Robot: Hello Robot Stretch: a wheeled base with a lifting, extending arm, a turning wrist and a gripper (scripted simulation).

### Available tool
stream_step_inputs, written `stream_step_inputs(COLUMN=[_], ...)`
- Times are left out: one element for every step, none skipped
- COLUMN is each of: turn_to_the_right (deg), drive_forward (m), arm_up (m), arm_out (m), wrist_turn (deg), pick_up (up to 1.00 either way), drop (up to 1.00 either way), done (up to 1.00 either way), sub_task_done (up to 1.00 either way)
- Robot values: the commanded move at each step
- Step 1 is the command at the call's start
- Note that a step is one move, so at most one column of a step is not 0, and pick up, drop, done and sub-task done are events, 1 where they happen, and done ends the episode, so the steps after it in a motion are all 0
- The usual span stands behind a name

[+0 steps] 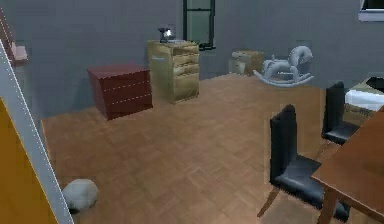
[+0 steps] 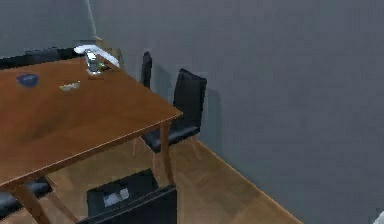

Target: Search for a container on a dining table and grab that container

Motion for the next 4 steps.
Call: stream_step_inputs(turn_to_the_right=[0.0, -9.0, 0.0, 45.0], drive_forward=[1.0, 0.0, 0.25, 0.0], arm_up=[0.0, 0.0, 0.0, 0.0], arm_out=[0.0, 0.0, 0.0, 0.0], wrist_turn=[0.0, 0.0, 0.0, 0.0], pick_up=[0.0, 0.0, 0.0, 0.0], drop=[0.0, 0.0, 0.0, 0.0], done=[0.0, 0.0, 0.0, 0.0], sub_task_done=[0.0, 0.0, 0.0, 0.0])
